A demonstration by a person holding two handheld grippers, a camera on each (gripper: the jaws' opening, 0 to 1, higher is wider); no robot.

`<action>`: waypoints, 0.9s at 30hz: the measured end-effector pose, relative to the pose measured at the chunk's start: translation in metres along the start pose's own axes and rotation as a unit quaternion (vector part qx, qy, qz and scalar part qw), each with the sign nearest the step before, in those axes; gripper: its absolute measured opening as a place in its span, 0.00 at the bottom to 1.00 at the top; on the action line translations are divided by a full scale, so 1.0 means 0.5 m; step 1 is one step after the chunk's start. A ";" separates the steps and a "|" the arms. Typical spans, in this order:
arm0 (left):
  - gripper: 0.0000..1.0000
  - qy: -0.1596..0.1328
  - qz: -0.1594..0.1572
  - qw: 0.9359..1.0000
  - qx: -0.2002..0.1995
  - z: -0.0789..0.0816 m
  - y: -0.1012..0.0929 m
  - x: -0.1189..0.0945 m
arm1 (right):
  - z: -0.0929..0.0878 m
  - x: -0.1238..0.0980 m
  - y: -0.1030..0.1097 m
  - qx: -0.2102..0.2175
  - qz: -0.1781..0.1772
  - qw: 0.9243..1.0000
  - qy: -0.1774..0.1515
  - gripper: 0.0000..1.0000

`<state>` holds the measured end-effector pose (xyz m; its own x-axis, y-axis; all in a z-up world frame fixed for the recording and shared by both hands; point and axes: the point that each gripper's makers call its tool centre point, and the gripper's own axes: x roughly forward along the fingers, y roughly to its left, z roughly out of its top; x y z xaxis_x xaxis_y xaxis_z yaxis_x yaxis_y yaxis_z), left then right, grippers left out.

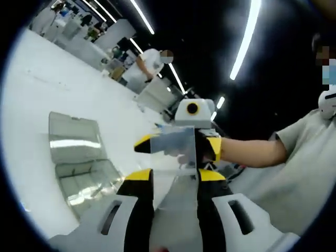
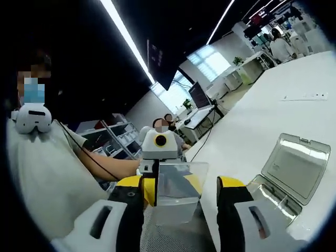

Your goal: Insert the divider into the dual guide fixture by aligning both edges with the guide slots and pushing it downward to the bottom, including one-sided entry, uneven engagement, binding, and posture correction.

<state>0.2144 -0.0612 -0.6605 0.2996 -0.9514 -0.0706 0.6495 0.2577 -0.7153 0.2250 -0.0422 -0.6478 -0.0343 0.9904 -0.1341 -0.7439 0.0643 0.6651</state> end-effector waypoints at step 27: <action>0.29 0.001 -0.012 1.000 -0.007 -0.005 -0.009 0.011 | 0.007 -0.005 0.008 0.014 0.010 0.999 -0.027 0.32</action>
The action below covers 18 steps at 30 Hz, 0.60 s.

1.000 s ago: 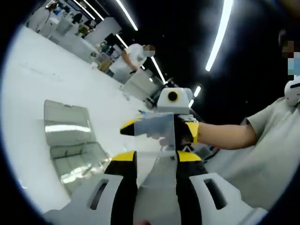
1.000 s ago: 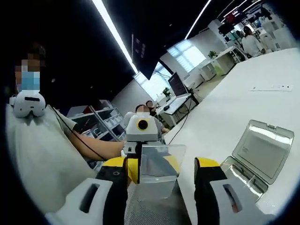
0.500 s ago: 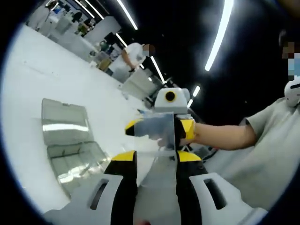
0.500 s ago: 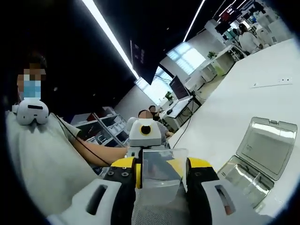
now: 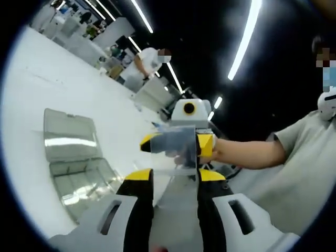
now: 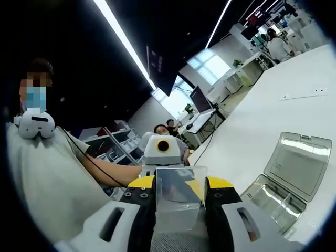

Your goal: Insert the divider into the dual guide fixture by aligning both edges with the guide slots and pushing it downward to the bottom, including one-sided entry, uneven engagement, binding, and posture correction.

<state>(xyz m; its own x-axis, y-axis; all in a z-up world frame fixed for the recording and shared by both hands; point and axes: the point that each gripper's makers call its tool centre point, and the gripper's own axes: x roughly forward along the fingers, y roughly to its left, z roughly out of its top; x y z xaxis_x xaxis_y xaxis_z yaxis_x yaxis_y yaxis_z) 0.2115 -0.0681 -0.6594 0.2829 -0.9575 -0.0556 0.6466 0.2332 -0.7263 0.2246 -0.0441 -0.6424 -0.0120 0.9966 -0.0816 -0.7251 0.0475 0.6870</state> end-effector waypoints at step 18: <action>0.42 0.012 0.031 0.999 0.036 -0.018 0.005 -0.007 | 0.003 0.015 -0.015 -0.001 -0.029 1.000 -0.009 0.31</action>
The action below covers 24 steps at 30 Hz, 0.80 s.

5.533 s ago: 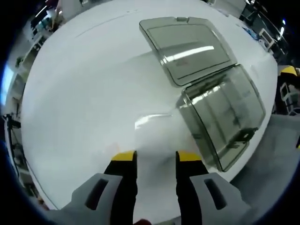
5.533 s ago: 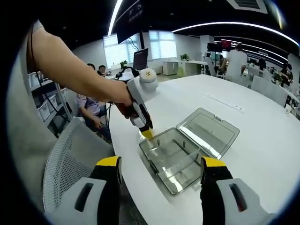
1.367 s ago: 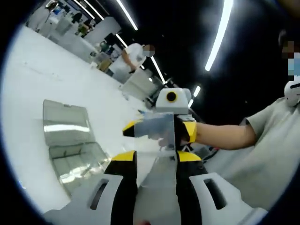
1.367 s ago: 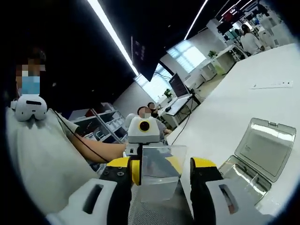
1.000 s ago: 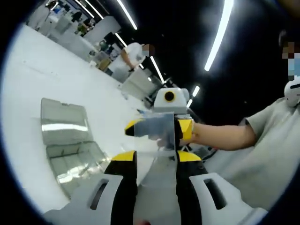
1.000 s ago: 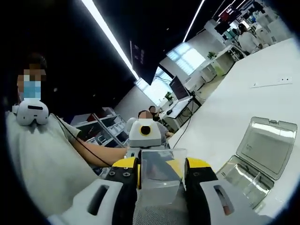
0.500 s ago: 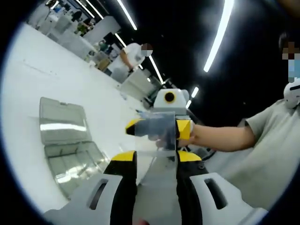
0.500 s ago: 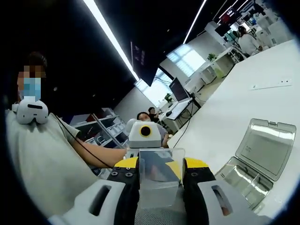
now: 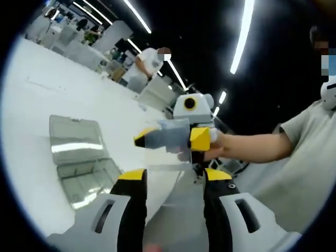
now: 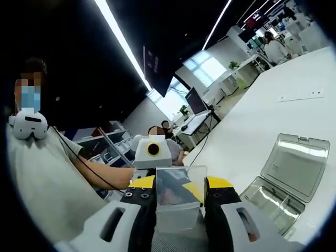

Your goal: Insert the divider into the dual guide fixture by aligning both edges with the guide slots and pushing it downward to the bottom, including one-sided entry, uneven engagement, binding, and posture correction.

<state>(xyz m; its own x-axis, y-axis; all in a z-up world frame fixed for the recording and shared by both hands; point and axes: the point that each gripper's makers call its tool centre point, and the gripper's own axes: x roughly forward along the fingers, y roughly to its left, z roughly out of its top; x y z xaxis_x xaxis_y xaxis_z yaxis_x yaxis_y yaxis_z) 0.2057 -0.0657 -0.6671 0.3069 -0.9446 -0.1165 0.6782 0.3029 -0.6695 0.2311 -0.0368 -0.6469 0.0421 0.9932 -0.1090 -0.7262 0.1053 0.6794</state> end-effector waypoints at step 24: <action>0.31 0.014 -0.011 0.999 -0.028 -0.004 -0.002 0.013 | -0.014 0.006 0.018 0.010 0.011 1.000 0.016 0.31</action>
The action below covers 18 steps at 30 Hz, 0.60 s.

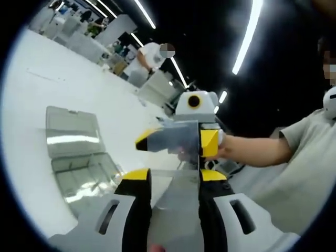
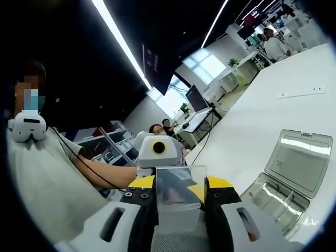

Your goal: Insert the divider into the dual guide fixture by aligning both edges with the guide slots and pushing it downward to the bottom, including one-sided entry, uneven engagement, binding, and posture correction.

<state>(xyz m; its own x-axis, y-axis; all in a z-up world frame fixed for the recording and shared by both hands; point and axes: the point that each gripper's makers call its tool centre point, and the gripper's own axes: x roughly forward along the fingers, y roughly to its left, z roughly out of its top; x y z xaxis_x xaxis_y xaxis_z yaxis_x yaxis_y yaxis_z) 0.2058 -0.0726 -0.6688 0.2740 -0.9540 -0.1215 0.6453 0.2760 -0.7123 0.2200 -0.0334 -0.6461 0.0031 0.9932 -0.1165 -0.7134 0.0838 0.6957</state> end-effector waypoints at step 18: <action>0.30 0.026 -0.034 0.999 0.003 -0.008 -0.011 0.005 | -0.007 -0.016 0.005 0.018 0.021 1.000 0.010 0.32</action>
<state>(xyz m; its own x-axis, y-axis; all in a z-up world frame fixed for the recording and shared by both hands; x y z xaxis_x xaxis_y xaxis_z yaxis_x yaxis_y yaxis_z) 0.2001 -0.0771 -0.6683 0.1928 -0.9751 -0.1093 0.6655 0.2118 -0.7158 0.2156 -0.0412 -0.6459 -0.0393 0.9942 -0.1006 -0.6868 0.0462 0.7254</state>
